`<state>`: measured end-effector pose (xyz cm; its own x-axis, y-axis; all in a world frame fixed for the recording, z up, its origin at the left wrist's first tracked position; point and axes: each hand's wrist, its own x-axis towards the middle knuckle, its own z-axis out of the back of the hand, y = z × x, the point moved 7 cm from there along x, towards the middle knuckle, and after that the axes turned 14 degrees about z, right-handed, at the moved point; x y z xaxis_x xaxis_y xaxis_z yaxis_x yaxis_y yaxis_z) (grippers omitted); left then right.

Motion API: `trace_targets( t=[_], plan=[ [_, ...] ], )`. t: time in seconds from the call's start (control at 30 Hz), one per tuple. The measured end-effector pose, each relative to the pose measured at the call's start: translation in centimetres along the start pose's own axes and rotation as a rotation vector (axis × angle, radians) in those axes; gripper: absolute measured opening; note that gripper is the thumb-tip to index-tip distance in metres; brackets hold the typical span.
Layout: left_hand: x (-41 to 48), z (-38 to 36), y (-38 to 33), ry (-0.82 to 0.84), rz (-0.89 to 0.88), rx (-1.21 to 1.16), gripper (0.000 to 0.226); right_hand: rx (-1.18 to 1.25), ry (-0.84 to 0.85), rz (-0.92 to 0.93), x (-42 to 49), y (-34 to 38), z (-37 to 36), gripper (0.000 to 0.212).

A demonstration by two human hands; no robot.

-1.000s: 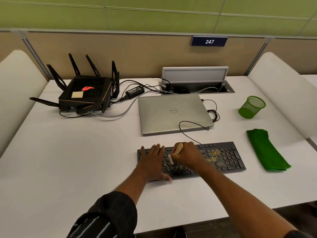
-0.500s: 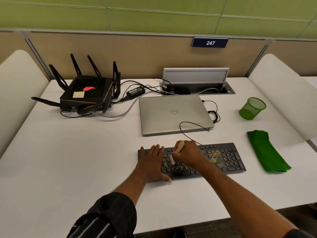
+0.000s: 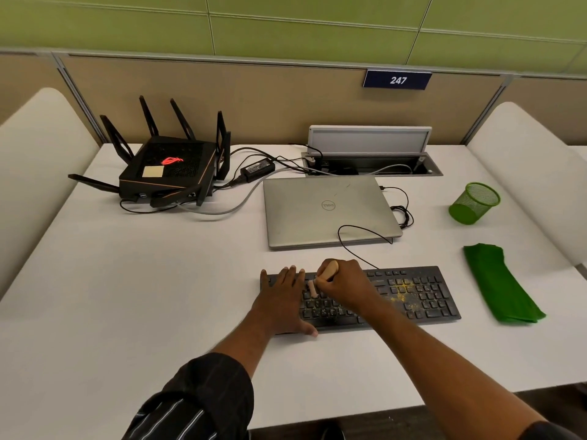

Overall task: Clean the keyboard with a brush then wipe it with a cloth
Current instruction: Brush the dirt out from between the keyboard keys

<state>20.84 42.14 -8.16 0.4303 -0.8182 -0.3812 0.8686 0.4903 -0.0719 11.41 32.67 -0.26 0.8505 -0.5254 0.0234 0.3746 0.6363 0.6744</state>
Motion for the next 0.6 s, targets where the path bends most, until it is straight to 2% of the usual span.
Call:
trace_targets(
  t=[0.2, 0.37, 0.5, 0.6],
  plan=[
    [-0.2, 0.0, 0.8, 0.012, 0.006, 0.021, 0.135, -0.061, 0.089, -0.008, 0.3, 0.2, -0.7, 0.003],
    [-0.1, 0.0, 1.0, 0.012, 0.012, 0.028, 0.135, -0.02, -0.004, -0.007, 0.6, 0.3, 0.0, 0.003],
    [0.1, -0.2, 1.3, 0.012, 0.009, 0.04, 0.136, -0.054, 0.111, -0.011, 0.5, 0.3, -0.9, 0.002],
    [0.1, -0.2, 1.3, 0.013, 0.012, 0.045, 0.137, -0.054, 0.083, -0.007, 0.9, 0.4, -0.4, 0.002]
  ],
)
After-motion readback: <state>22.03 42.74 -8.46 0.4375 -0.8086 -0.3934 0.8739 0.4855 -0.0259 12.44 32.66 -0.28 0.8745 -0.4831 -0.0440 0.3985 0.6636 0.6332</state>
